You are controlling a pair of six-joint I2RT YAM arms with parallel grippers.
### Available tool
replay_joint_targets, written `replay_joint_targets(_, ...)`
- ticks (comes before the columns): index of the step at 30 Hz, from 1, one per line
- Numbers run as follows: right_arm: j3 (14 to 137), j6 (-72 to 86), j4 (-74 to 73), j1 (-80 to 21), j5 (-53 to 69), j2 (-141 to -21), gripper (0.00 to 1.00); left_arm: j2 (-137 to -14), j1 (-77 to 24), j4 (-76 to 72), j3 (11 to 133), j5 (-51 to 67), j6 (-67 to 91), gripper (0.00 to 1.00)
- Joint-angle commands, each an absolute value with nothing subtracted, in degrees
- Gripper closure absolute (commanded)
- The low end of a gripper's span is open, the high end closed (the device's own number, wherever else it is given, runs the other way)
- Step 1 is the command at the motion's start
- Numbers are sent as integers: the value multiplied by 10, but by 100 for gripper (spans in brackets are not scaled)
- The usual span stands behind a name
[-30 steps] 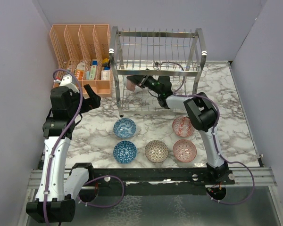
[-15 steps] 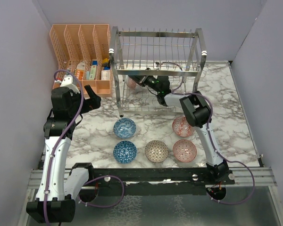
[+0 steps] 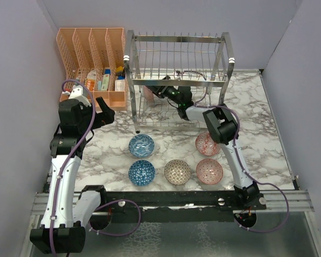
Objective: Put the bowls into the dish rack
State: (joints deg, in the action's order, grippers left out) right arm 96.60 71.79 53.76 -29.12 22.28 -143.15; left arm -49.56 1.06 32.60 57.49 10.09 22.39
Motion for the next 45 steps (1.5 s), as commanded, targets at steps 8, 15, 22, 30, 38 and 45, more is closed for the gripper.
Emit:
replay_joint_targets(8,941,698,577,-287,231,-1395,34,-494,12,314,570,113,218,1)
replay_joint_targets(15,851,654,557,-287,187,-1315,33,-497,12,314,568,111,218,1)
replay_joint_targets(22,786,632,547,-288,198,-1270,33,-502,12,315,565,111,220,1)
replay_joint_targets(30,653,636,590,-291,226,-1196,33,-509,12,313,556,99,216,1)
replay_joint_targets(38,547,615,604,-334,288,-1115,33,-513,12,307,544,101,222,1)
replay_joint_targets(45,535,530,468,-376,414,-1056,34,-506,12,309,537,99,224,1)
